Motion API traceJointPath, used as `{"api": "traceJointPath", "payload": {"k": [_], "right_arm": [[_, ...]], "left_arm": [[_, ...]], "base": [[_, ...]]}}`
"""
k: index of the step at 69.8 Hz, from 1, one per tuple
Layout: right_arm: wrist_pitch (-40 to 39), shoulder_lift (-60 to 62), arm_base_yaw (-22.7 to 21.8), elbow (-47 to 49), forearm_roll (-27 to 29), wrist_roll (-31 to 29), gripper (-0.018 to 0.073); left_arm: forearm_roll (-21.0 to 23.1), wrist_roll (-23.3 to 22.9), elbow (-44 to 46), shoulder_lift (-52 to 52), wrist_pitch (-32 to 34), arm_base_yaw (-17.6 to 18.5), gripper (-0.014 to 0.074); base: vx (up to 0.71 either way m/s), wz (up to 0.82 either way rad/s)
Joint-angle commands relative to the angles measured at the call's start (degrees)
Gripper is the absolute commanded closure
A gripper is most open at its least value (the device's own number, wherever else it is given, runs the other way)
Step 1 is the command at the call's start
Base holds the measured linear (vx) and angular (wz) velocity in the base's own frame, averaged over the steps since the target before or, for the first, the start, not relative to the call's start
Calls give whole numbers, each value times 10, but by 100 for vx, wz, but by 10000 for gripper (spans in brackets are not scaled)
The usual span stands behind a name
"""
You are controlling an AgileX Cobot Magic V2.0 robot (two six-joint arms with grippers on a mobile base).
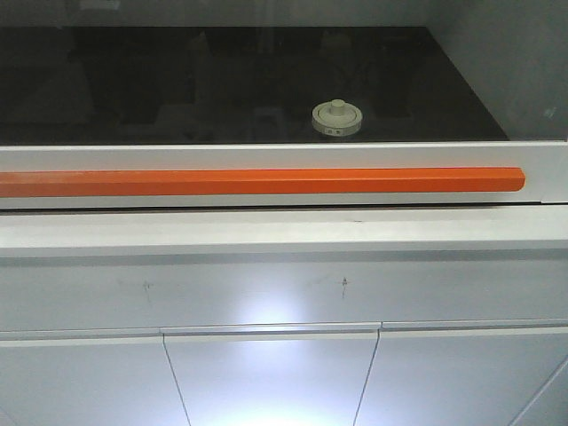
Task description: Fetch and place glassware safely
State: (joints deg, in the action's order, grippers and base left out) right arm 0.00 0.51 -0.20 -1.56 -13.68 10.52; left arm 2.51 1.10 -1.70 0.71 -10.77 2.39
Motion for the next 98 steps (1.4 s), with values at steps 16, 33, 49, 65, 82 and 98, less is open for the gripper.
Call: {"api": "traceJointPath", "payload": {"k": [16,33,49,65,82,98], "right_arm": [[-46,8,-1,-11,-1,-4,563],[-46,8,-1,-11,-1,-4,563],[-45,8,-1,-11,-1,-4,563],[-45,8,-1,-11,-1,-4,563],[-46,8,-1,-10,-1,-4,563],[-71,8,-1,-10,-1,-4,563]], "left_arm": [[6,-2,-16,6,43,2,603],[6,-2,-16,6,43,2,603],[6,-2,-16,6,43,2,603],[6,-2,-16,6,43,2,603],[6,-4,-15,6,64,2,603],[6,-4,-15,6,105,2,603]], "base": [[0,0],[0,0],[0,0],[0,0],[0,0],[0,0]]}}
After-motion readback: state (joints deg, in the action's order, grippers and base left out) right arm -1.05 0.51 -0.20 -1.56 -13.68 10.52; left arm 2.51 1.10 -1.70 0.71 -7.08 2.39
